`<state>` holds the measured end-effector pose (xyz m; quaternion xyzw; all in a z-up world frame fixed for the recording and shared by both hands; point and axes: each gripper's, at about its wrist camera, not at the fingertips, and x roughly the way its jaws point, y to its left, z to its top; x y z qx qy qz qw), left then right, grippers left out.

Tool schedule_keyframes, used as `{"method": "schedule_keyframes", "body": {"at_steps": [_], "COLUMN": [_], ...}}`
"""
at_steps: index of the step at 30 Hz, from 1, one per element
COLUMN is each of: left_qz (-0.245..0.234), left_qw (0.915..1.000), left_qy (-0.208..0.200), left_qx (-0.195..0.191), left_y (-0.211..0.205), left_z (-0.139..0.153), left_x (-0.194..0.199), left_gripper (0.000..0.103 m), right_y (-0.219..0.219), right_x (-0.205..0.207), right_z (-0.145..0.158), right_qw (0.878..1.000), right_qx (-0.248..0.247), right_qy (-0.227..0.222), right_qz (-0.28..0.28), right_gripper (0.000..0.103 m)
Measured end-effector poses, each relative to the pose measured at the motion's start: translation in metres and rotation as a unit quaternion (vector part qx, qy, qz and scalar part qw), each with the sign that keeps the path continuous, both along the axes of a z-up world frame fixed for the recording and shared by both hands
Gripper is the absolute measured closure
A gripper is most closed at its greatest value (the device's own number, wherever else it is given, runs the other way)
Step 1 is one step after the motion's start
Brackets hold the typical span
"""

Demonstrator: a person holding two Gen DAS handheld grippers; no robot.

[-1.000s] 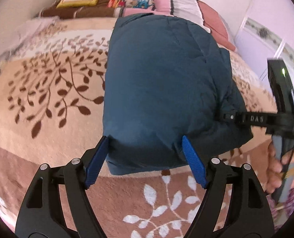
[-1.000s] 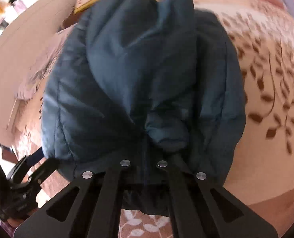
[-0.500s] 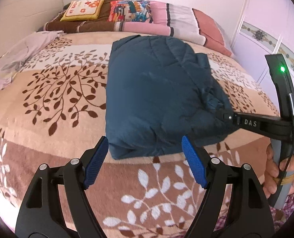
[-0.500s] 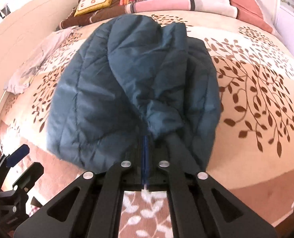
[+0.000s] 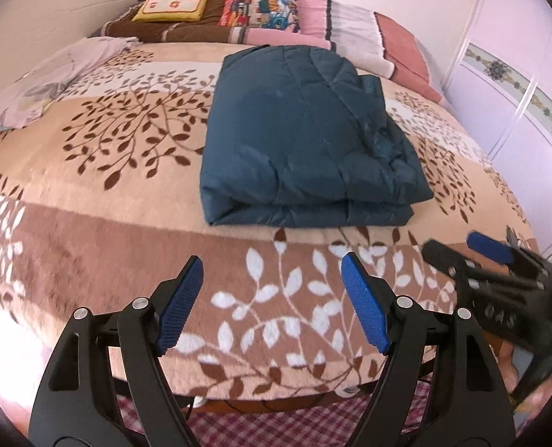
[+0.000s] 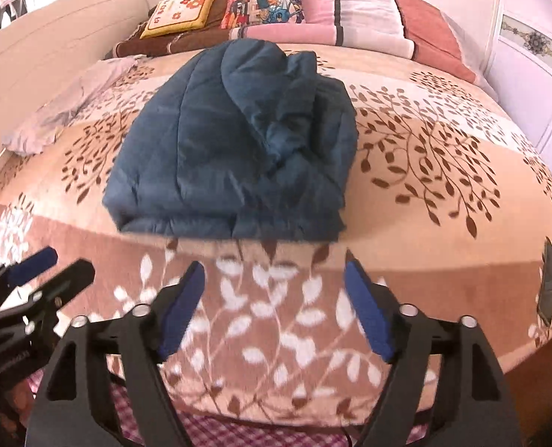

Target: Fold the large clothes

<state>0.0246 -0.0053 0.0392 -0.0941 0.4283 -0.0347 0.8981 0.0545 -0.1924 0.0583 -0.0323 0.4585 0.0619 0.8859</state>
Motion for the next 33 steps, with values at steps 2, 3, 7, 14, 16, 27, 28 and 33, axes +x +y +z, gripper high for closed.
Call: {"method": "schedule_keyframes", "body": {"at_steps": [2,3,7,14,16,27,28,33], "left_qz": [0.007,0.012,0.021,0.022,0.026,0.026,0.026,0.021], "left_qw": [1.0,0.9999,0.9995,0.9985,0.998,0.9958,0.9957,0.9956], "left_qy": [0.004,0.007,0.015,0.032,0.034,0.051,0.053,0.058], "left_qx": [0.004,0.009,0.02,0.038,0.046,0.072,0.072,0.071], "left_y": [0.0,0.0,-0.001,-0.011,-0.014,-0.023,-0.024,-0.026], "left_z": [-0.002,-0.003,-0.007,-0.013,-0.013,-0.018,-0.019,-0.021], "left_x": [-0.004,-0.006,-0.013,-0.02,-0.022,-0.025,-0.025,-0.027], "left_gripper": [0.026,0.023,0.02,0.02,0.02,0.02,0.02,0.02], "right_y": [-0.002,-0.004,-0.009,-0.005,-0.003,-0.002,-0.002,-0.005], "right_x": [-0.01,-0.015,-0.033,-0.044,-0.046,-0.052,-0.052,-0.049], "right_z": [-0.004,-0.005,-0.011,-0.017,-0.017,-0.014,-0.014,-0.017], "right_qw": [1.0,1.0,0.999,1.0,1.0,0.998,0.998,0.999], "right_qx": [0.007,0.013,0.032,-0.002,-0.012,-0.037,-0.037,-0.028], "right_qy": [-0.001,-0.001,-0.005,-0.014,-0.019,-0.04,-0.04,-0.027], "right_qz": [-0.005,-0.008,-0.007,-0.017,-0.012,-0.009,-0.01,-0.015], "right_gripper": [0.025,0.025,0.024,0.024,0.024,0.024,0.024,0.024]}}
